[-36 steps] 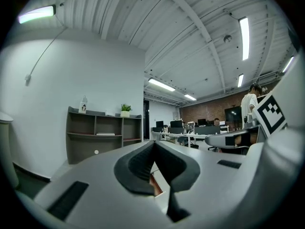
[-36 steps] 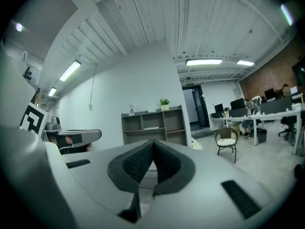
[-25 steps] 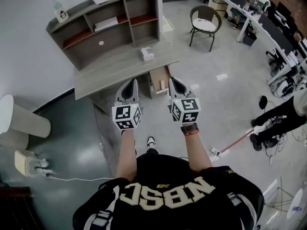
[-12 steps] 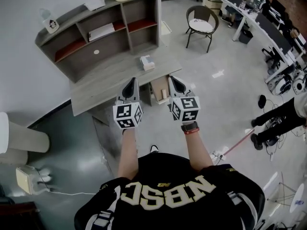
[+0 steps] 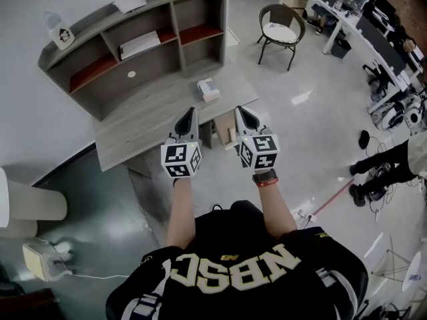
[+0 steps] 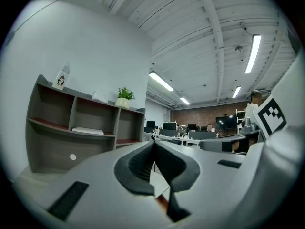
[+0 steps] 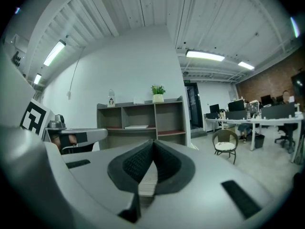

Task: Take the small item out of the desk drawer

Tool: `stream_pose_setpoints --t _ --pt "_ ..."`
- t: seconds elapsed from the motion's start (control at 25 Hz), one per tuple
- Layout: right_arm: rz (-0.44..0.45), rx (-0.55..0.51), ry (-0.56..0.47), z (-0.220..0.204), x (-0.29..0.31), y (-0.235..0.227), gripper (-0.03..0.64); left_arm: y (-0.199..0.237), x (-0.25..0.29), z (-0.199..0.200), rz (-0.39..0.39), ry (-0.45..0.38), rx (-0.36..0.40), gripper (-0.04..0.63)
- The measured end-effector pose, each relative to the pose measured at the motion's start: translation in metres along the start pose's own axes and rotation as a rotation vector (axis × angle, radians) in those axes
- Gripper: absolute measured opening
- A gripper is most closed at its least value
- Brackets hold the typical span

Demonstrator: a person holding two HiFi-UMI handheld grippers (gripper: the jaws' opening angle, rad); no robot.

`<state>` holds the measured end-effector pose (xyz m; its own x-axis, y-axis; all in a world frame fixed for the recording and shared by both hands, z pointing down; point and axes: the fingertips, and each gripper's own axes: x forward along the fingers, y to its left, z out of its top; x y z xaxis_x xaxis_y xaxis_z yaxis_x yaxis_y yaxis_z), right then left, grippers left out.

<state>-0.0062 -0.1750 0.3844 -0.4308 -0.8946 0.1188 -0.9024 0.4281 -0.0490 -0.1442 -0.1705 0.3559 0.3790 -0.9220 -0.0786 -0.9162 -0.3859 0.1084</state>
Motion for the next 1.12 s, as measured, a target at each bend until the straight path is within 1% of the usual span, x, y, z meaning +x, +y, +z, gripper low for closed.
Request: stream_pose_setpoints --t 0.16,0.36,0.52,0.68,0.84,0.92,1.04,1.12 --pt "-0.005 -0.001 0.025 -0.010 0.006 0.001 0.008 0.006 0.005 -0.011 -0.008 0.015 -0.023 0.008" --pt "-0.022 0.015 0.055 -0.027 0.007 -0.006 0.008 0.002 0.009 -0.025 -0.018 0.039 -0.035 0.008" --pt "-0.011 0.013 0.076 -0.037 0.014 -0.010 0.008 0.000 0.017 -0.039 -0.025 0.067 -0.042 0.008" --pt "-0.010 0.029 0.094 -0.047 0.022 -0.021 0.008 0.002 0.031 -0.051 -0.022 0.086 -0.044 0.008" --pt "-0.017 0.031 0.135 -0.064 0.026 -0.038 0.008 -0.003 0.042 -0.066 -0.029 0.114 -0.055 0.008" --pt "-0.016 0.039 0.156 -0.072 0.029 -0.046 0.008 -0.006 0.049 -0.076 -0.033 0.137 -0.050 0.008" --pt "-0.015 0.052 0.192 -0.086 0.034 -0.057 0.008 -0.012 0.059 -0.094 -0.030 0.182 -0.011 0.008" --pt "-0.009 0.069 0.221 -0.097 0.039 -0.061 0.008 -0.014 0.065 -0.103 -0.026 0.196 -0.001 0.008"
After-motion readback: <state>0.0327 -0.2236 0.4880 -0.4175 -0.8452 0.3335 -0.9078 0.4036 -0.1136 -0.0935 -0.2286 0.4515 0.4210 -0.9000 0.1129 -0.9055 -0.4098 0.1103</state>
